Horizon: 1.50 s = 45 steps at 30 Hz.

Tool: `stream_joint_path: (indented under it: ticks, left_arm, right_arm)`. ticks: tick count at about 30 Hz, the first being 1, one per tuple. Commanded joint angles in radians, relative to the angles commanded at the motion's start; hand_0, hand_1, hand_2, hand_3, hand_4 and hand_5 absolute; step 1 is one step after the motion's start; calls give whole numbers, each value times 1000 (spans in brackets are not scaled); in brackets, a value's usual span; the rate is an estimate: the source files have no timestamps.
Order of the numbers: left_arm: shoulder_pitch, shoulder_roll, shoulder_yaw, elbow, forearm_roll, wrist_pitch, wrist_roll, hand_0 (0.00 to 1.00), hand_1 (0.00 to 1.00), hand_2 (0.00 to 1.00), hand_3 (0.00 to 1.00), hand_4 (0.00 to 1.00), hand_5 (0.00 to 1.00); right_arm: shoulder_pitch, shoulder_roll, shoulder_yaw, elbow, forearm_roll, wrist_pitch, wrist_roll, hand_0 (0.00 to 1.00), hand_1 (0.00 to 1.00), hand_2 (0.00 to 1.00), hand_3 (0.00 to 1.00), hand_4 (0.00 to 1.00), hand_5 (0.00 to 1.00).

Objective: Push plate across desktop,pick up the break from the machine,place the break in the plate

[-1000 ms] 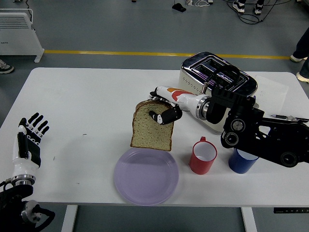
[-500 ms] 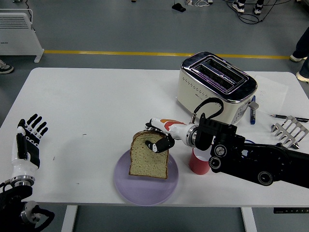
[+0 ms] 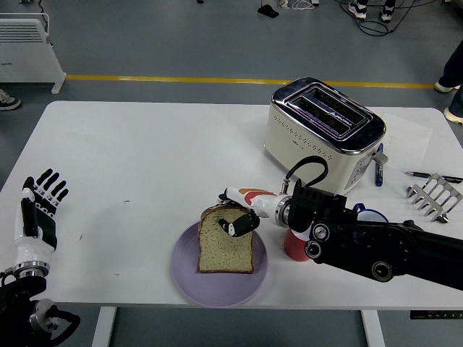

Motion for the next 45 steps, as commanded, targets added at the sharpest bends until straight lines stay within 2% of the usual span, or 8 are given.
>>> stream_joint_path:
  ticks: [2, 3, 8, 9, 21, 28, 37, 45]
  left_arm:
    - [0, 0, -3, -1, 0, 0, -1, 764, 766, 809, 726, 544, 998]
    - [0, 0, -4, -1, 0, 1, -2, 763, 766, 809, 725, 544, 998]
    - [-1, 0, -5, -2, -1, 2, -4, 763, 766, 809, 725, 544, 998]
    - [-1, 0, -5, -2, 0, 2, -4, 764, 766, 808, 723, 543, 998]
    - [-2, 0, -5, -3, -1, 2, -5, 763, 764, 808, 719, 541, 998]
    - [-4, 0, -9, -9, 1, 2, -5, 762, 765, 808, 719, 541, 998]
    - [-4, 0, -19, -23, 1, 1, -2, 762, 764, 808, 719, 541, 998]
    - [7, 0, -39, -45, -31, 0, -11, 762, 764, 807, 719, 542, 998]
  right_arm:
    - [-2, 3, 1, -6, -10, 6, 7, 638, 686, 691, 733, 515, 263]
    - [-3, 5, 2, -10, -15, 8, 10, 743, 789, 867, 876, 607, 345]
    - [-7, 11, 6, -25, -45, 11, 32, 743, 789, 867, 876, 607, 345]
    - [-7, 12, 8, -28, -55, 8, 38, 835, 863, 959, 976, 668, 392]
    - [-10, 0, 75, -10, -135, -64, 91, 883, 897, 986, 998, 696, 417]
    - [-32, -44, 165, 123, -118, -72, 127, 839, 844, 917, 885, 652, 413]
    - [-106, -151, 494, 410, 124, 40, 289, 796, 803, 840, 808, 542, 380]
    - [-237, -285, 812, 459, 434, 63, 291, 801, 790, 822, 818, 558, 433]
